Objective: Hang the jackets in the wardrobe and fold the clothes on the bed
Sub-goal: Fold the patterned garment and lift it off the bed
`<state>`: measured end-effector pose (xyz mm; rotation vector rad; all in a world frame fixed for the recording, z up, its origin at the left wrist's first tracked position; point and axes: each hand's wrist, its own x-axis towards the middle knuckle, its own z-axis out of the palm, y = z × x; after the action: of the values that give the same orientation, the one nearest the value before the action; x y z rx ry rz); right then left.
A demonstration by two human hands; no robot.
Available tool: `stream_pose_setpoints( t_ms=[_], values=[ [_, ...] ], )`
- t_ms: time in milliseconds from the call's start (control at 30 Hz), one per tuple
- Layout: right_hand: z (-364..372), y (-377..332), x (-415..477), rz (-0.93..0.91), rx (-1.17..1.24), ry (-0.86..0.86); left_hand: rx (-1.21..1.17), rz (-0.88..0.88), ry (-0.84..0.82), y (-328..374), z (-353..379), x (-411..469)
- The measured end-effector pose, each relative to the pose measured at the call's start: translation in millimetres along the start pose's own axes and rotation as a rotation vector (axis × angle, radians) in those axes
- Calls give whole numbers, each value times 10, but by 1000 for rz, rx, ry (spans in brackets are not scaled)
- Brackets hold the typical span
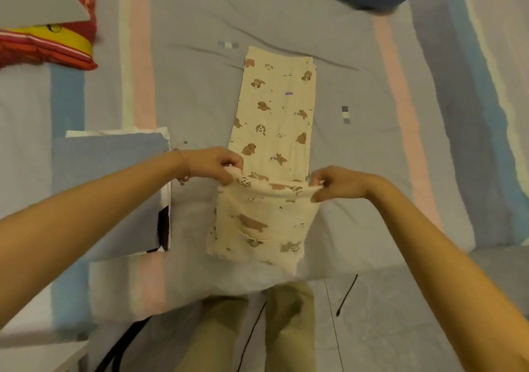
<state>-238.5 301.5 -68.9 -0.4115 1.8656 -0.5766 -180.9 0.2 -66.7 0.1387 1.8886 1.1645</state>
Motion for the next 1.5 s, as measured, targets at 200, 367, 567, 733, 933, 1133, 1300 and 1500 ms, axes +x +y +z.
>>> stream_pose_setpoints(
  t_ms=[200, 367, 567, 733, 933, 1133, 1300, 1500],
  values=[
    [400, 578, 780, 146, 570, 711, -368, -337, 385, -842, 73, 827],
    [1361, 949, 1016, 280, 754, 496, -385, -333, 570, -1509, 987, 929],
    [1757, 904, 1110, 115, 825, 702, -462, -309, 826, -1740, 1468, 836],
    [1852, 883, 1154, -54, 851, 497, -523, -359, 832, -1737, 1871, 726],
    [1982, 1012, 1146, -40, 931, 559, -626, -260, 930, -1744, 2192, 494],
    [2256, 1058, 1087, 66, 1176, 519, -643, -276, 901, -1877, 2388, 394],
    [2297, 1106, 981, 57, 1404, 402, -473, -196, 960, -1917, 2342, 296],
    [2457, 1017, 1133, 199, 1211, 719, -240, -155, 788, -1912, 2143, 424]
  ],
)
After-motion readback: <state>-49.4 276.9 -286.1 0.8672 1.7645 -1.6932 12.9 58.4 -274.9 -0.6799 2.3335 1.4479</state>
